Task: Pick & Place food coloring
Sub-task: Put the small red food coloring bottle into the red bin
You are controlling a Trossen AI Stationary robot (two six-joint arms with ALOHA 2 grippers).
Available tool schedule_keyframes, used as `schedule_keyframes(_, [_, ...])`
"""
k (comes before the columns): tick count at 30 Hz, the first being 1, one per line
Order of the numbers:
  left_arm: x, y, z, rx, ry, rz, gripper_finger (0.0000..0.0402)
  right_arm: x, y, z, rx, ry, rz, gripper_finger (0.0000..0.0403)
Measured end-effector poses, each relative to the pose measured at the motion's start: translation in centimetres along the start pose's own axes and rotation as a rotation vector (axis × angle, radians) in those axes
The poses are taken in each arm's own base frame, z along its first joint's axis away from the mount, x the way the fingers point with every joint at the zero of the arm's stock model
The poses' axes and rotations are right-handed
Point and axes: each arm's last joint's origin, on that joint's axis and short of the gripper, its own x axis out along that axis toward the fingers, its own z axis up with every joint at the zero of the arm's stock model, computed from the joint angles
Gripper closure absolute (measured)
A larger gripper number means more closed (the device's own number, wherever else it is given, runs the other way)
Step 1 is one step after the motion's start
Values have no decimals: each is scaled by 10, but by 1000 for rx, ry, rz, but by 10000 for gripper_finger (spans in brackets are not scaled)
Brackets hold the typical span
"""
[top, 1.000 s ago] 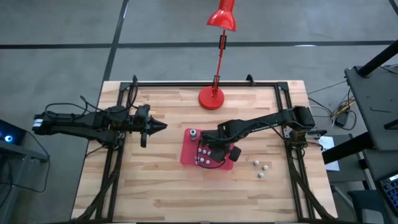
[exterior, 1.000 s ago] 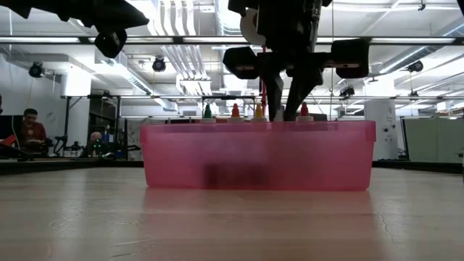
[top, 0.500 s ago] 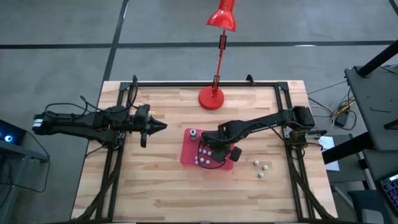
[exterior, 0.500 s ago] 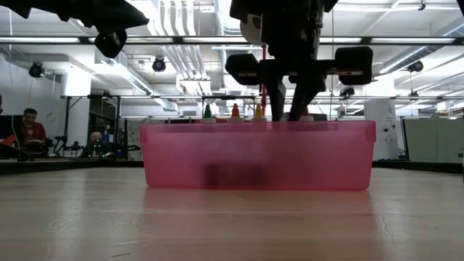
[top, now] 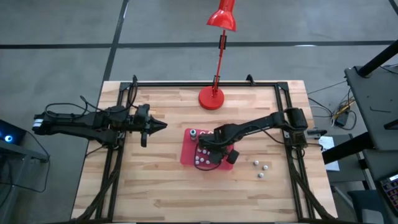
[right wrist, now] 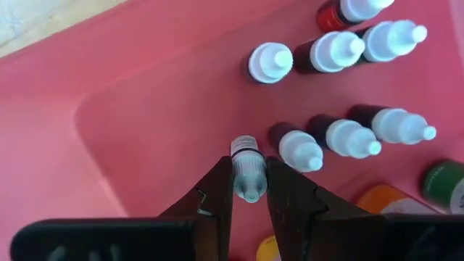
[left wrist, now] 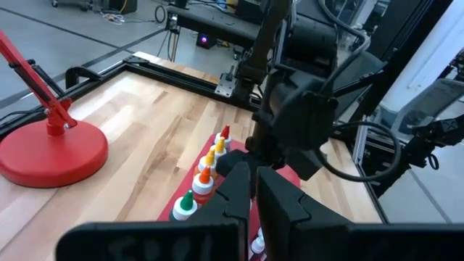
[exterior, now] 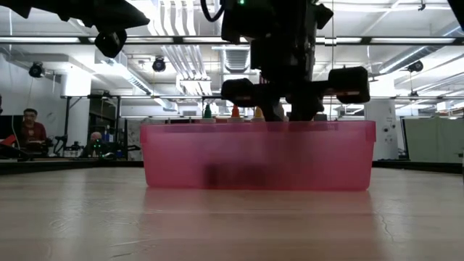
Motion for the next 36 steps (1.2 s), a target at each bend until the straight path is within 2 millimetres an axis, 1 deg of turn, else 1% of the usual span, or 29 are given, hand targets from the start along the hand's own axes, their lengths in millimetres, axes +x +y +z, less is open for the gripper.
schedule_keyframes(9, [0,0,0,-1,0,1,402,-1,-7,-9,29,5,-5,339])
schedule_keyframes(15, [0,0,0,-4,0,2,402,-2,-12,-16,-40,8,-10,339])
schedule_keyframes(36, [0,0,0,-6,0,3,402,-2,-10,-16,-27,17,12,339])
